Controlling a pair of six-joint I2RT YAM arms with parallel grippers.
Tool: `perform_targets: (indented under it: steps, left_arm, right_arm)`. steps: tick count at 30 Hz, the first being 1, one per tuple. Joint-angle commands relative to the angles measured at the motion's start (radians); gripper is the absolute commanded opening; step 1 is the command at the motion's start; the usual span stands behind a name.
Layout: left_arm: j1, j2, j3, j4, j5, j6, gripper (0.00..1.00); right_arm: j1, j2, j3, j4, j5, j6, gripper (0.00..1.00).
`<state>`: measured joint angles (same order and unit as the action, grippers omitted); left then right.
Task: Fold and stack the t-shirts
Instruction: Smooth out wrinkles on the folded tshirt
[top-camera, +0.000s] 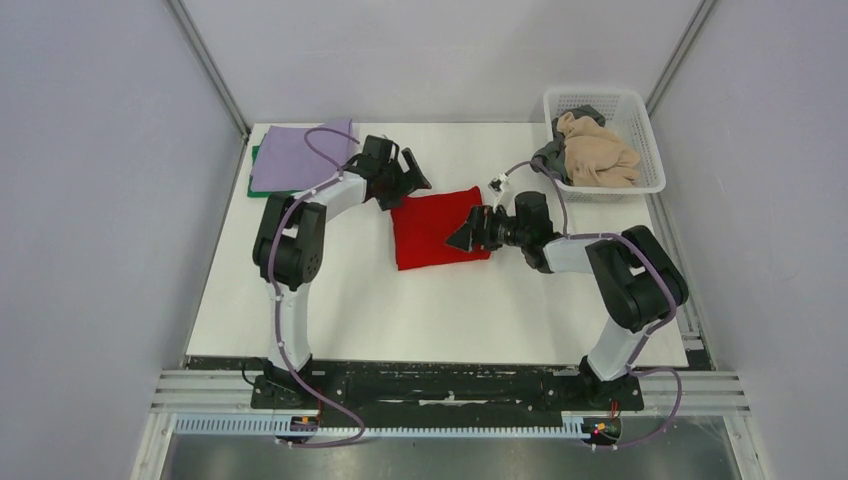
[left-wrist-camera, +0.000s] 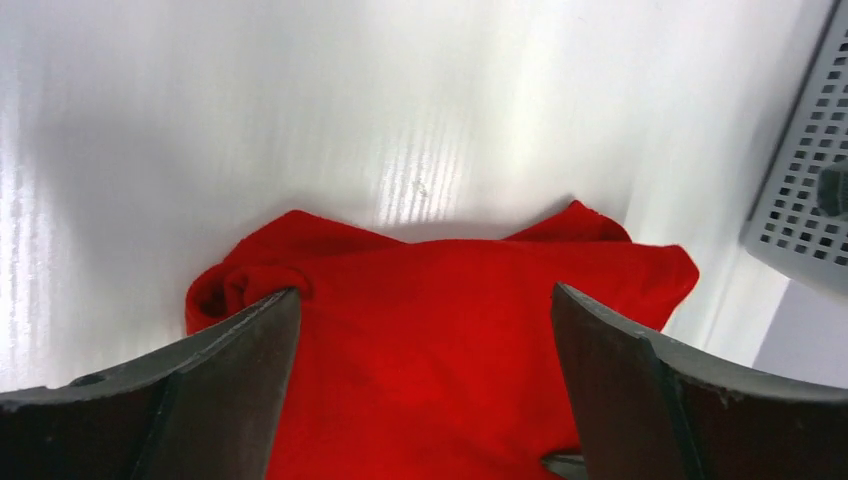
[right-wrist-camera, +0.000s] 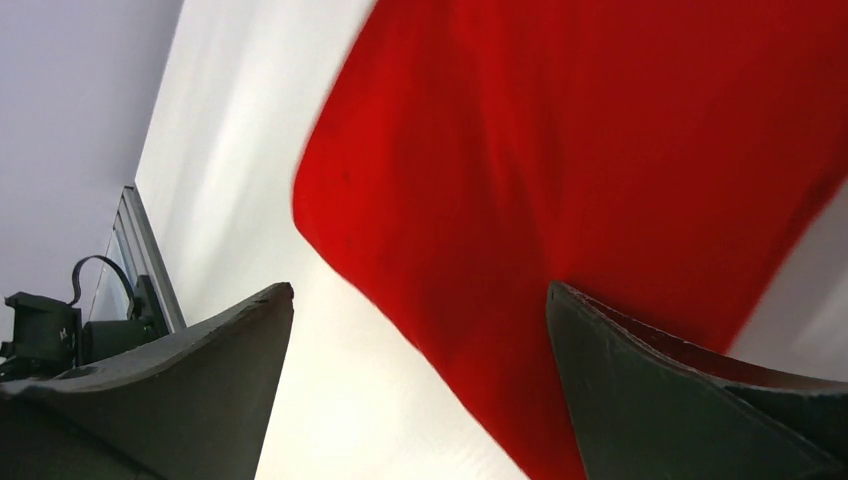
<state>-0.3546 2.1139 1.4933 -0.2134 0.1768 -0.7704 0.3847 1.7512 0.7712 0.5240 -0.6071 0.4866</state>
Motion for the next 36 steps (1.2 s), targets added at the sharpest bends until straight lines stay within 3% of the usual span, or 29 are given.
perform_targets:
  steps: [1, 7, 14, 19, 24, 30, 36]
  left_arm:
    - [-0.004, 0.056, 0.005, -0.081, -0.026, -0.017, 1.0]
    - [-0.025, -0.072, -0.191, -0.035, -0.012, -0.011, 1.0]
    - [-0.086, -0.347, -0.426, -0.038, -0.086, 0.007, 1.0]
    - [-0.109, -0.53, -0.435, -0.098, -0.158, 0.029, 1.0]
    - [-0.129, -0.695, -0.488, -0.145, -0.22, 0.018, 1.0]
    - [-0.132, -0.831, -0.663, -0.142, -0.216, -0.046, 1.0]
    - [-0.132, -0.816, -0.767, -0.096, -0.182, -0.075, 1.0]
  right_arm:
    - [-0.002, 0.02, -0.11, 0.125, 0.008, 0.042, 0.98]
    - [0.04, -0.027, -0.285, 0.166, 0.015, 0.064, 0.98]
    - [0.148, -0.298, -0.434, 0.054, 0.143, 0.032, 0.98]
    - [0.164, -0.483, -0.391, -0.056, 0.19, -0.014, 0.98]
    - [0.163, -0.571, -0.347, -0.03, 0.238, 0.003, 0.98]
    - [0.154, -0.395, -0.178, -0.007, 0.221, -0.031, 0.98]
    - [0.091, -0.098, -0.006, 0.075, 0.138, 0.003, 0.98]
